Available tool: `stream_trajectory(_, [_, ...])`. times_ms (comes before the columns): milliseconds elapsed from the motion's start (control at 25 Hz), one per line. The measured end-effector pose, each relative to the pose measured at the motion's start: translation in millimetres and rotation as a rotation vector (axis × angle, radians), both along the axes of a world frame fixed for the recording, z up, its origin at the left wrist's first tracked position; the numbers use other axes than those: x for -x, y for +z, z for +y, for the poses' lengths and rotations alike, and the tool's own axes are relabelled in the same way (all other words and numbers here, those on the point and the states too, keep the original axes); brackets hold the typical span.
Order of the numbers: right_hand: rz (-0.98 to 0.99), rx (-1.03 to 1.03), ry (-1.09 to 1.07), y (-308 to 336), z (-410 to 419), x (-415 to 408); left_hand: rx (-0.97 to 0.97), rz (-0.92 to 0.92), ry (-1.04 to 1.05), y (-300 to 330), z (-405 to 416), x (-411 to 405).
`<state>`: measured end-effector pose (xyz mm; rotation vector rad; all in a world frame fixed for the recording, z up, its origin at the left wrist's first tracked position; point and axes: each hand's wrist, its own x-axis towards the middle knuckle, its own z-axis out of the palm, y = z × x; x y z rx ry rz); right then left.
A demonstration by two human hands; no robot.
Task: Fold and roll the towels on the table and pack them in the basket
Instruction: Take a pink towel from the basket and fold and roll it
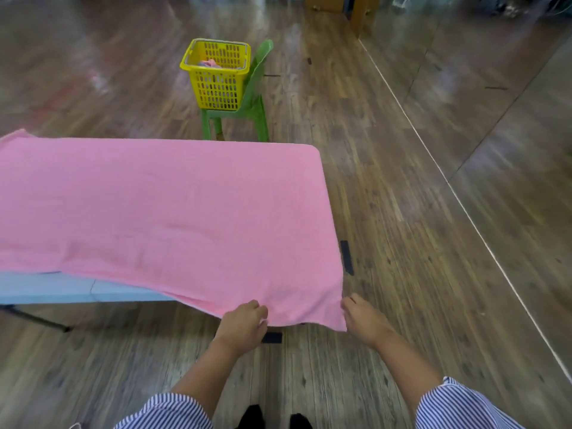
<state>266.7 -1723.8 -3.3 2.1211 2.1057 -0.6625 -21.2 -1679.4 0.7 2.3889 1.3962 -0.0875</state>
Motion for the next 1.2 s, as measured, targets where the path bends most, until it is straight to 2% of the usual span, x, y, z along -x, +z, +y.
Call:
stream_trajectory(160, [0.043, -0.08, 0.128, 8, 15, 20, -0.019, -0.054, 0.129, 14, -13, 6])
stream_trajectory(280, [0.055, -0.1, 0.265, 10, 34, 52, -0.093, -0.014, 0.192, 25, -23, 22])
stream_trajectory(400, [0.072, -0.125, 0.411, 16, 57, 99, -0.105, 0.041, 0.36, 35, -30, 61])
stream_trajectory(680, [0.076, -0.138, 0.635, 18, 101, 250, -0.128, 0.069, 0.703, 34, -53, 216])
stream_trajectory(920, [0.055, -0.085, 0.678, 19, 120, 385, -0.125, 0.091, 0.797, 40, -52, 352])
stream_trajectory(1200, [0.086, -0.19, 0.685, 33, 147, 543, -0.166, 0.013, 0.854, 52, -35, 499])
